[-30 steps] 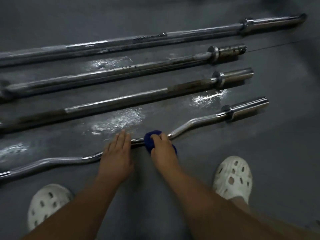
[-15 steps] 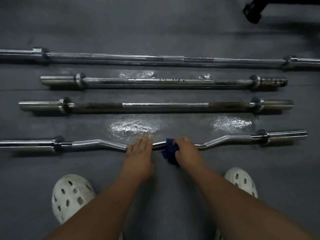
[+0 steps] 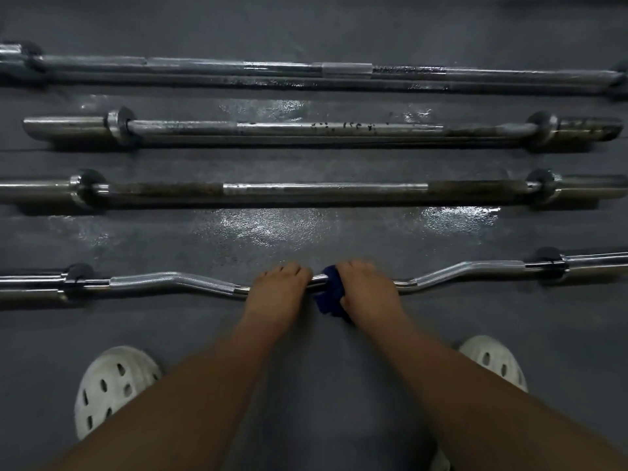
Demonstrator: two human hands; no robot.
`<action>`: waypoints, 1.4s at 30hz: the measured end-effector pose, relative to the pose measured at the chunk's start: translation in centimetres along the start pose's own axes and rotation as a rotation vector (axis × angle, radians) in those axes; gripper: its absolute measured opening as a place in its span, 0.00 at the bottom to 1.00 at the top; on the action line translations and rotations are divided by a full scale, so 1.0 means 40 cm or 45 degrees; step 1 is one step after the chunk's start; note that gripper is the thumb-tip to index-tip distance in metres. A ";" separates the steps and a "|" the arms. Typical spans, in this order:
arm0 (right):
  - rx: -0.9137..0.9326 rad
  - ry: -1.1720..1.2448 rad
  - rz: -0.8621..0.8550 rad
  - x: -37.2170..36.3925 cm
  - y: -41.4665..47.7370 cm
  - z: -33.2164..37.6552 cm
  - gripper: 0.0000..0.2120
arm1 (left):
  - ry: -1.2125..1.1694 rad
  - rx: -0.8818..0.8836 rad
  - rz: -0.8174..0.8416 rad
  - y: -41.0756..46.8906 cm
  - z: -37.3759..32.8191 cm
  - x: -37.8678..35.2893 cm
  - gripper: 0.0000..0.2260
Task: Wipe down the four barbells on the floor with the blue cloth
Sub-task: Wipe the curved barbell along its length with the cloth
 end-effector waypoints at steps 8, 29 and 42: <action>0.001 -0.068 0.071 0.015 0.049 0.000 0.14 | 0.126 -0.106 0.088 0.044 -0.005 0.009 0.12; 0.151 -0.165 0.543 0.136 0.091 0.005 0.13 | 0.135 -0.318 0.305 0.082 0.011 0.068 0.13; 0.147 -0.175 0.293 0.145 0.104 -0.005 0.12 | 0.040 -0.246 -0.042 0.102 0.041 0.026 0.18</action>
Point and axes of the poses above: each hand's wrist, its own y-axis towards the middle knuckle, its own x-axis out of the back of the hand, z = x × y, the point moved 3 cm from there along y, towards the middle knuckle, and after that the axes turned 6 degrees about x, right-handed, at the moved point
